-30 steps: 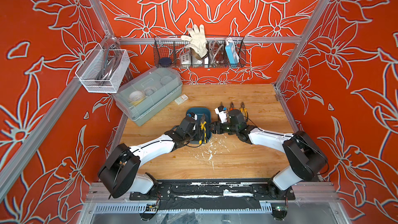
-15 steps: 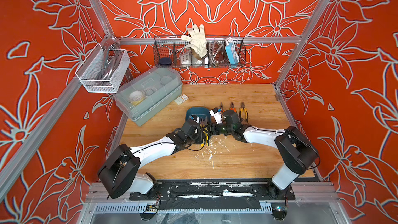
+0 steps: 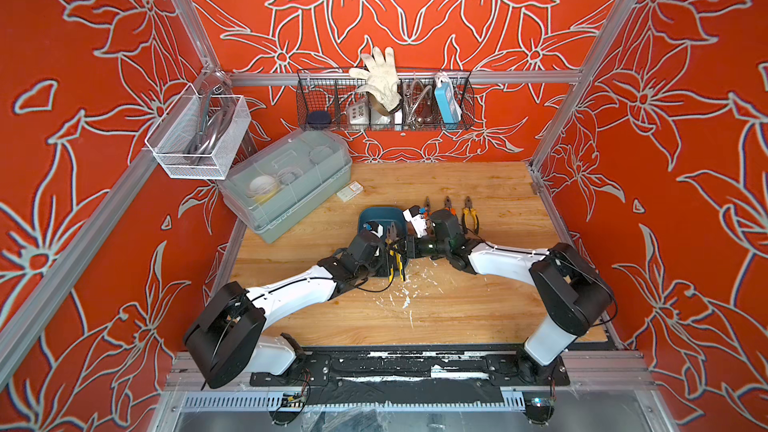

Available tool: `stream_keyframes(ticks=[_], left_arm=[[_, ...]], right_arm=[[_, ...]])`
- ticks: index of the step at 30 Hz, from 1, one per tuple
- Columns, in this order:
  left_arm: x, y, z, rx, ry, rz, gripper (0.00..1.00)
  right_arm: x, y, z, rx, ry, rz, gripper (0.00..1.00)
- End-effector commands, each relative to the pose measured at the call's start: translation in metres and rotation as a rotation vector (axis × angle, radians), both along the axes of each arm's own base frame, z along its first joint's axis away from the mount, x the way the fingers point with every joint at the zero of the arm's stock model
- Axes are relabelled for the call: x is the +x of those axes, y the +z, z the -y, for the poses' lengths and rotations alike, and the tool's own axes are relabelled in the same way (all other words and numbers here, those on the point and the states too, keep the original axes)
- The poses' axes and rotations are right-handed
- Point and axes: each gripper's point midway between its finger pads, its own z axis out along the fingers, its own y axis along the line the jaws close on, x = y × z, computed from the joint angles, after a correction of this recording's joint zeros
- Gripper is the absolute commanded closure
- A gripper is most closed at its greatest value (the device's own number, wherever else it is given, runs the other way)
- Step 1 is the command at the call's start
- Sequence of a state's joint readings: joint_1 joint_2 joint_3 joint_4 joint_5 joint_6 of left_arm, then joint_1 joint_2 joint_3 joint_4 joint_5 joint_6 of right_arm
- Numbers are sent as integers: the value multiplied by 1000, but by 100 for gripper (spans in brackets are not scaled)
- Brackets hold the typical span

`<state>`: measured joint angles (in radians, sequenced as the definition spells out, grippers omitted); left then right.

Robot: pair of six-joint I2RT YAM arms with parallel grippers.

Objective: Take the pliers out of the storage box
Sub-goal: Place the pliers at the center of the board.

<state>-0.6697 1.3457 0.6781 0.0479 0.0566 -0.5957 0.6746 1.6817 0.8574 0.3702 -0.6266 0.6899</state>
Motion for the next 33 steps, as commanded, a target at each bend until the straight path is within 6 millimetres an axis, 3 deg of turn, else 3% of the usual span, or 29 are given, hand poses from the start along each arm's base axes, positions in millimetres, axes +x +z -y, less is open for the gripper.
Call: stream_keyframes(ticks=[1, 5, 9, 12, 14, 20, 26, 30, 33], left_arm=[[8, 32, 10, -74, -19, 108, 100], [7, 35, 7, -80, -8, 119, 100], [8, 36, -3, -58, 38, 127, 76], [10, 37, -21, -29, 127, 141, 53], [10, 40, -32, -23, 174, 158, 45], [10, 47, -57, -26, 276, 195, 36], [16, 34, -78, -23, 376, 141, 35], [17, 34, -79, -22, 380, 140, 35], [16, 36, -78, -29, 369, 152, 35]], right_arm=[[-3, -14, -2, -44, 26, 5, 88], [-2, -15, -2, -51, 21, 7, 100], [-2, -14, -1, -53, 12, 16, 100], [-3, -12, 0, -48, 9, 23, 100], [-4, -9, 0, -37, 12, 25, 100], [-7, -1, -1, -12, 23, 35, 100], [-9, 16, 7, -22, 16, 84, 100], [-4, 33, 30, -70, -27, 126, 100], [11, 45, 65, -169, -146, 188, 100]])
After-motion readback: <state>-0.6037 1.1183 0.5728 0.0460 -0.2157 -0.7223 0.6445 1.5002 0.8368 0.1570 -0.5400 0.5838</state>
